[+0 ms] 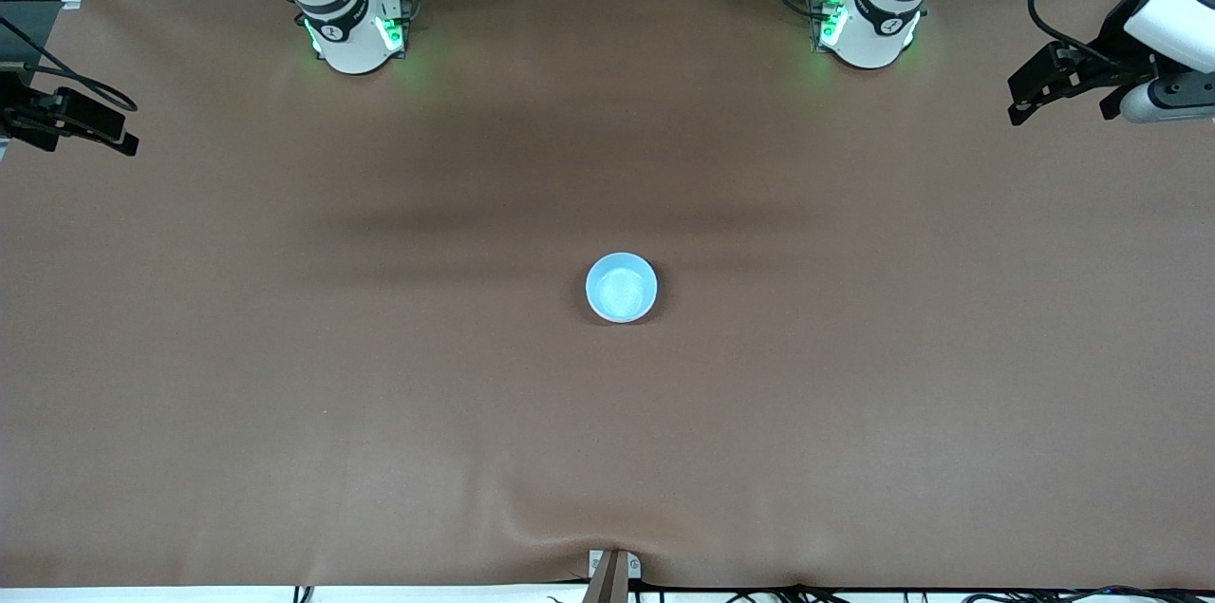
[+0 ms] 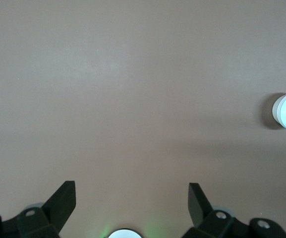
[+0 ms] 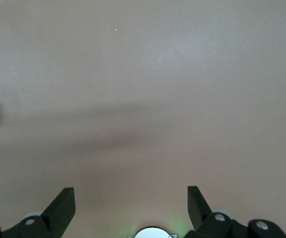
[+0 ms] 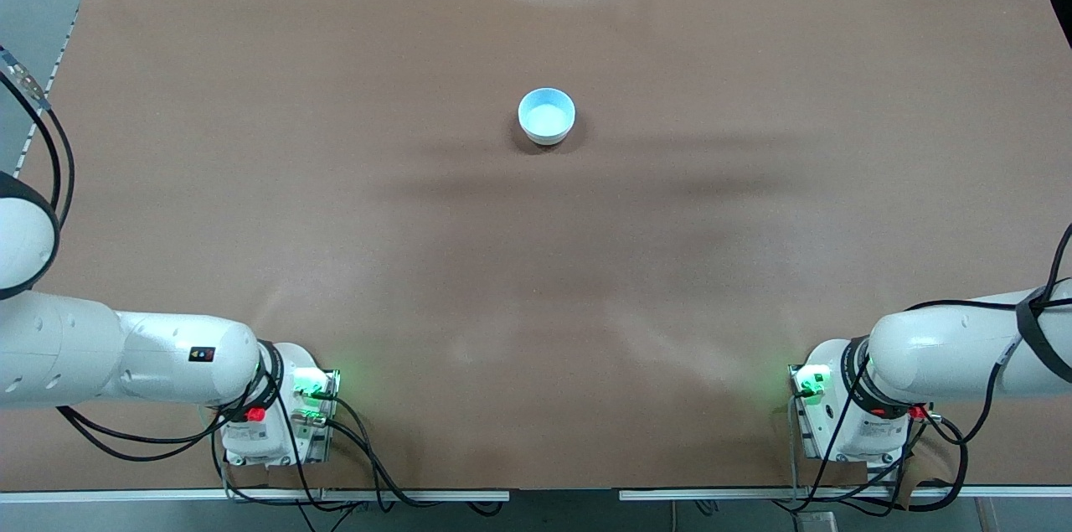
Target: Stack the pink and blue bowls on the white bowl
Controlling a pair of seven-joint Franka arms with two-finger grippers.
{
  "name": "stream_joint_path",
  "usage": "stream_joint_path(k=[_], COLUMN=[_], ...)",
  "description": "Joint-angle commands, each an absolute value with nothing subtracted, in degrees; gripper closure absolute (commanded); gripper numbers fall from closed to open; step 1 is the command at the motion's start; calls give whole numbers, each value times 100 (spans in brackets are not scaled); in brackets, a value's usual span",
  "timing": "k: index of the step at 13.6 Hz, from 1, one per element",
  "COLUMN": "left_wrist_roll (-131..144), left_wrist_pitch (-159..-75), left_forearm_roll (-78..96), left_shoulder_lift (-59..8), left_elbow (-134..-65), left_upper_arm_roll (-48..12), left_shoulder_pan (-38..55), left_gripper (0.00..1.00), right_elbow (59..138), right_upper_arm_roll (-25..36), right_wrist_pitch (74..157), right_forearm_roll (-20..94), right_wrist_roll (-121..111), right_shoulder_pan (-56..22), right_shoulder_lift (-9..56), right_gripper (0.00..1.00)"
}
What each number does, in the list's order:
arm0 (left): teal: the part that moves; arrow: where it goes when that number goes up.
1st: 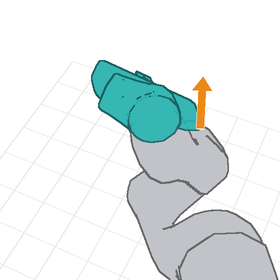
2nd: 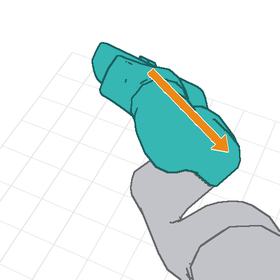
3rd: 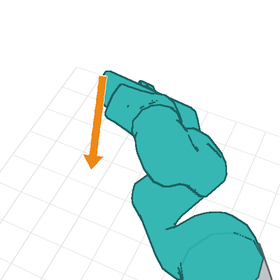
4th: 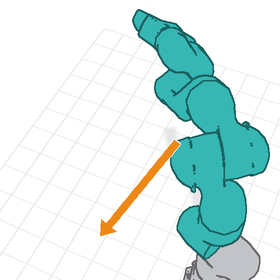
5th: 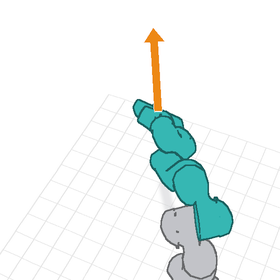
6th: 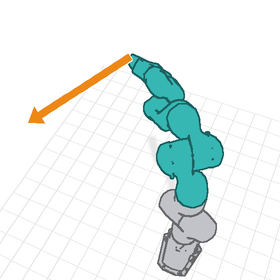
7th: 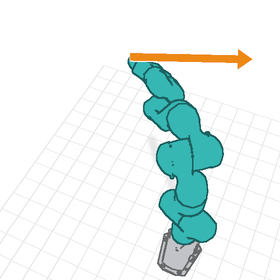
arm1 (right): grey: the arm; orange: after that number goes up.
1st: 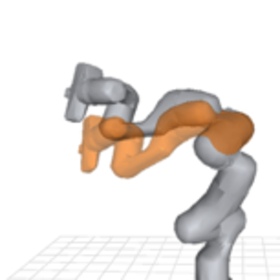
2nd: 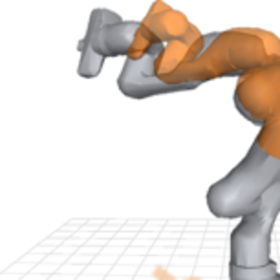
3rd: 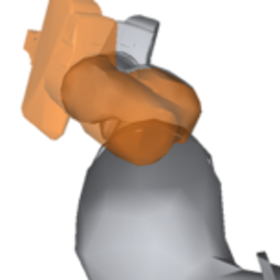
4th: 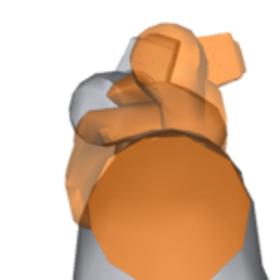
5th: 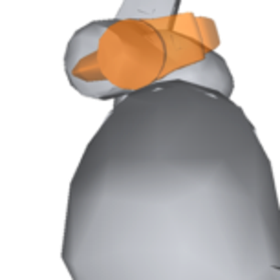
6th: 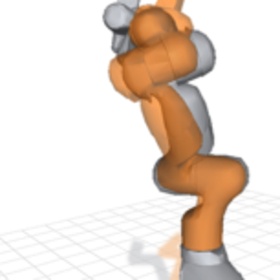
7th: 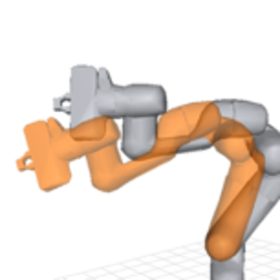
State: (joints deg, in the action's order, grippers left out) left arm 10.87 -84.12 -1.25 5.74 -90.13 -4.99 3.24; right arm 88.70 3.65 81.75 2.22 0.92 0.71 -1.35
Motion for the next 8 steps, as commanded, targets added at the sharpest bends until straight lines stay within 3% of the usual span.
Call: stream_joint_path(k=[1,8], left_wrist_roll=[984,949], left_wrist_pitch=[-8402,-8402], left_forearm_roll=[-202,-220], left_shoulder_lift=[527,527], left_elbow=[-8903,-8842], left_upper_arm_roll=[-510,-501], left_shoulder_pan=[316,299], left_gripper=[0,0], right_elbow=[8719,8719], right_upper_arm_roll=[308,308], right_wrist_pitch=[8086,8104], right_forearm_roll=[220,220], right_wrist_roll=[193,193], right_shoulder_pan=[123,114], right_shoulder_lift=[-53,-44], right_gripper=[0,0])
